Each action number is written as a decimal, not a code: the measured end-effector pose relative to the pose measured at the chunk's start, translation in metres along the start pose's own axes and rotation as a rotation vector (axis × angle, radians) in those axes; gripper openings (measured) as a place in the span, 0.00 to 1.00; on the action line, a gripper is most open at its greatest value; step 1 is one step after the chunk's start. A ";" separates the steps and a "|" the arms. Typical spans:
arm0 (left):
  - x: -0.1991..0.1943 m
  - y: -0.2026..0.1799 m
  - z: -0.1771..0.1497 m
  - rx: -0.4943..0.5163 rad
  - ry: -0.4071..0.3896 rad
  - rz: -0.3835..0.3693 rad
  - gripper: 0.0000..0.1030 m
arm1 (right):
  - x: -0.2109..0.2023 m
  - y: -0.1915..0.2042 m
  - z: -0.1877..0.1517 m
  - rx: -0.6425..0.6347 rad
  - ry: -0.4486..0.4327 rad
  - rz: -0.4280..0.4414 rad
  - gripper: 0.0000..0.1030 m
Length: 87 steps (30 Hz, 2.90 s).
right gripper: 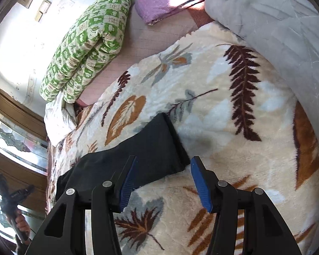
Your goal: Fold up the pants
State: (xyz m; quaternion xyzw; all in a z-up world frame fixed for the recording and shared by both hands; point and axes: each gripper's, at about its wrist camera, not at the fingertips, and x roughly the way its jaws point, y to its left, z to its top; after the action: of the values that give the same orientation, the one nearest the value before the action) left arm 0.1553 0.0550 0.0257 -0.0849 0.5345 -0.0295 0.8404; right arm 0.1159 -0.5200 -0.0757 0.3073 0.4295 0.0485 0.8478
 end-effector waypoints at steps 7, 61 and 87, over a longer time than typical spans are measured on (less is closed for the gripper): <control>0.075 0.014 -0.007 0.006 0.145 0.010 0.19 | 0.004 0.004 -0.001 0.010 0.012 -0.061 0.53; 0.192 -0.286 -0.073 -0.667 0.262 -0.538 0.20 | 0.052 -0.036 0.041 0.025 0.114 0.098 0.69; 0.211 -0.289 -0.056 -0.618 0.386 -0.594 0.07 | 0.084 -0.004 0.055 -0.023 0.277 0.197 0.10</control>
State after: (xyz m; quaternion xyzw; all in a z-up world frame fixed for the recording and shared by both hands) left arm 0.2067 -0.2654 -0.1356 -0.4732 0.6174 -0.1234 0.6162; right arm 0.2093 -0.5209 -0.1122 0.3284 0.5096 0.1782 0.7750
